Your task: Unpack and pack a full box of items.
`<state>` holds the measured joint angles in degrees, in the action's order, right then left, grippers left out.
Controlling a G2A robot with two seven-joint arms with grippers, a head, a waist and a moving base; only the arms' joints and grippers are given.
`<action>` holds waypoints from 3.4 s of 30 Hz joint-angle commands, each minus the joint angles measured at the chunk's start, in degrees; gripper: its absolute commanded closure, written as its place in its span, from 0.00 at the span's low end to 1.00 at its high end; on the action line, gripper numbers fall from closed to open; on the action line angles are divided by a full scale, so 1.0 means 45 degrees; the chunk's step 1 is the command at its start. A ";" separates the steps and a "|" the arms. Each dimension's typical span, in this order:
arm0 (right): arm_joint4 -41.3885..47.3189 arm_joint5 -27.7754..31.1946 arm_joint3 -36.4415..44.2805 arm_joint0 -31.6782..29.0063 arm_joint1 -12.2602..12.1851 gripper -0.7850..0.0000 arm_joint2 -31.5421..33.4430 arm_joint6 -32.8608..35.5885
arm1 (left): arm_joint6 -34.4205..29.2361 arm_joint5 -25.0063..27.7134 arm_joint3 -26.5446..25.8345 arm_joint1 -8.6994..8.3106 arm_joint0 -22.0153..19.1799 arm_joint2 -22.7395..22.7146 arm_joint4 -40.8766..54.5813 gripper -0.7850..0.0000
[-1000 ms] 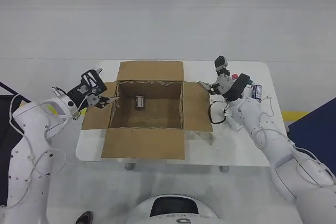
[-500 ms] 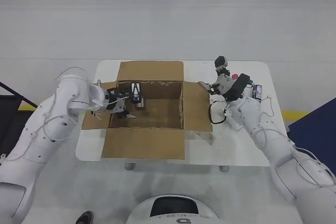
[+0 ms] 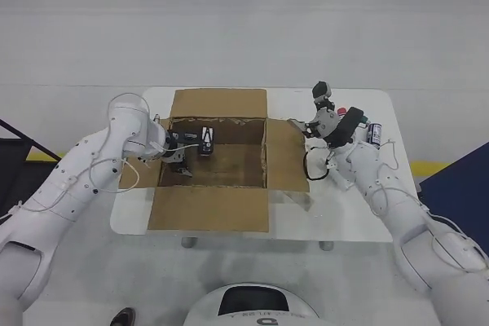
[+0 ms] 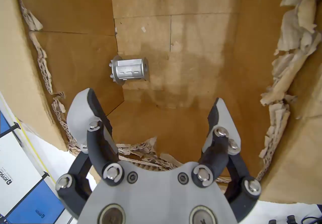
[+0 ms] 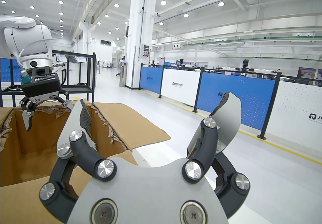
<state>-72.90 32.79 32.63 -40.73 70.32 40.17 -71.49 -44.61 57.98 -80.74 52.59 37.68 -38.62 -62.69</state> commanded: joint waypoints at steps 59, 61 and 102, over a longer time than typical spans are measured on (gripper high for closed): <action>0.0000 0.0000 0.0001 -0.0001 0.0000 0.00 0.0001 0.0000 | 0.5670 -0.1288 0.8206 0.4148 -0.2319 0.4079 -0.3727 0.00; 0.0000 0.0000 0.0001 -0.0001 0.0000 0.00 0.0001 0.0000 | 0.5709 -0.1265 0.8444 0.4292 -0.2338 0.4152 -0.3816 0.00; 0.0000 0.0000 0.0001 -0.0001 0.0000 0.00 0.0001 0.0000 | 1.1823 0.0004 0.2403 0.0434 0.0652 -0.1557 -0.6504 1.00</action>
<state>-72.90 32.79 32.63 -40.73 70.32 40.17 -71.49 6.95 57.64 -67.84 55.51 38.93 -43.92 -92.18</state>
